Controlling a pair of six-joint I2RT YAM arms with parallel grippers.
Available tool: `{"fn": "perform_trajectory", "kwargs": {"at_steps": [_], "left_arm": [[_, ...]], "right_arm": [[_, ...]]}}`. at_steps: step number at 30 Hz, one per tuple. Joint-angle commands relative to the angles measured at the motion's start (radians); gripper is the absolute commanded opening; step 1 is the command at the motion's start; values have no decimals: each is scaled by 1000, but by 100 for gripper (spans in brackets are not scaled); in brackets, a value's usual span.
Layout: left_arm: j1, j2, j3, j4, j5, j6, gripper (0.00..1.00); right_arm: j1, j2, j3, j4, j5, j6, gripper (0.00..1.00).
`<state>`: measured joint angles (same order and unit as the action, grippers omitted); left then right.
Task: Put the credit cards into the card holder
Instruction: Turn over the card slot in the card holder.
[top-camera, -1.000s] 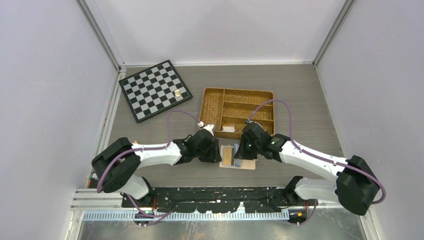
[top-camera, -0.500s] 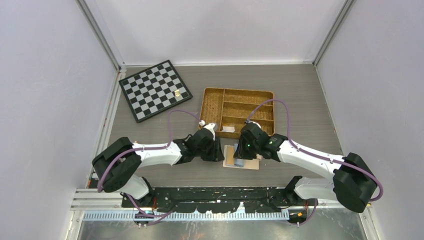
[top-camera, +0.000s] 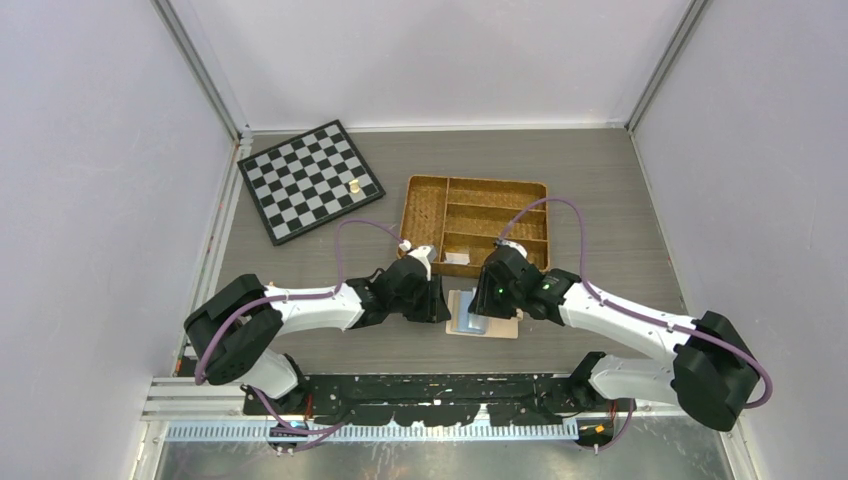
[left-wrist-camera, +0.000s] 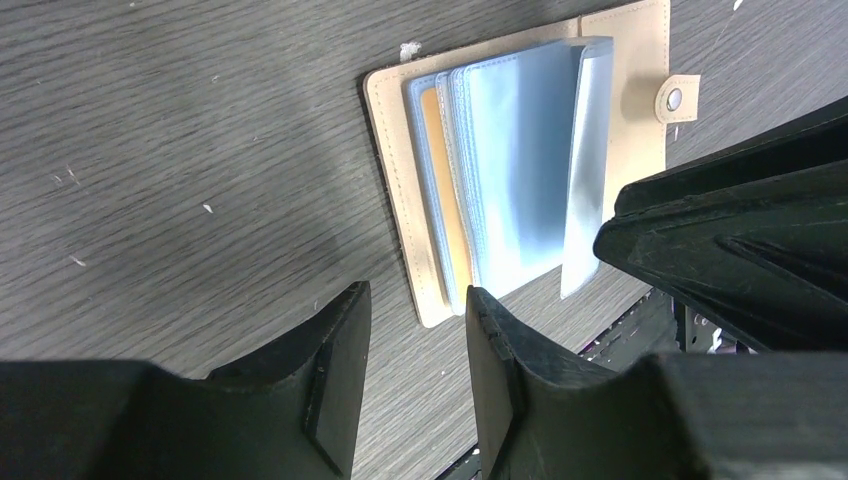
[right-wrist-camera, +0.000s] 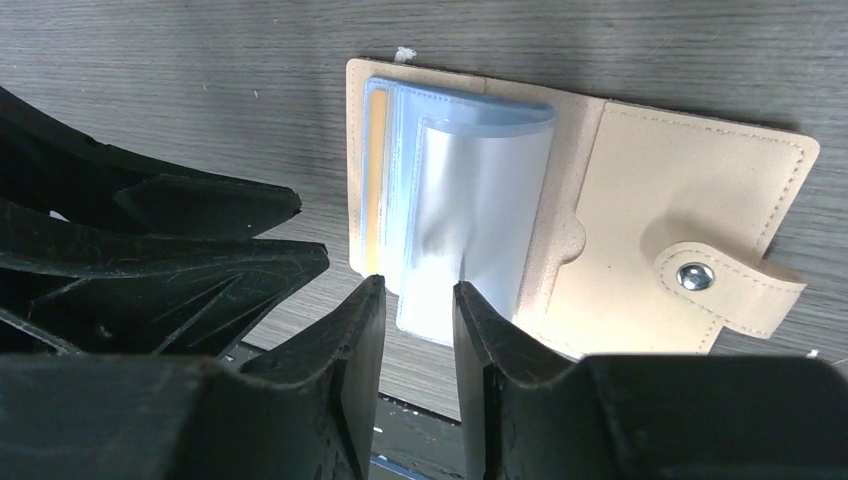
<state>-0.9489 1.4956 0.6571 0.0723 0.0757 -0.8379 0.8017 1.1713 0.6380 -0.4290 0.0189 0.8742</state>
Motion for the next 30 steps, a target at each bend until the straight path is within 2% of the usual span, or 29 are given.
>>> {"fn": "perform_trajectory", "kwargs": {"at_steps": [1, 5, 10, 15, 19, 23, 26, 30], "left_arm": [[3, -5, -10, 53, 7, -9, 42], [2, -7, -9, 57, 8, -9, 42], [2, 5, -10, 111, 40, -16, 42], [2, 27, 1, 116, 56, -19, 42], [2, 17, -6, 114, 49, -21, 42], [2, -18, -19, 101, 24, -18, 43], [9, -55, -14, 70, 19, -7, 47], [47, -113, 4, 4, 39, 18, 54]], "right_arm": [[5, -36, -4, -3, 40, 13, 38], [5, -51, -8, -15, 56, 17, 43], [5, -74, -13, -34, 77, 0, 55], [4, -51, -9, -88, 126, -13, 59], [5, -62, 14, -205, 234, 21, 59], [-3, -141, 39, -331, 363, 16, 68], [-38, -194, 64, -362, 353, -56, 73], [-95, -186, 145, -328, 251, -248, 78]]}}
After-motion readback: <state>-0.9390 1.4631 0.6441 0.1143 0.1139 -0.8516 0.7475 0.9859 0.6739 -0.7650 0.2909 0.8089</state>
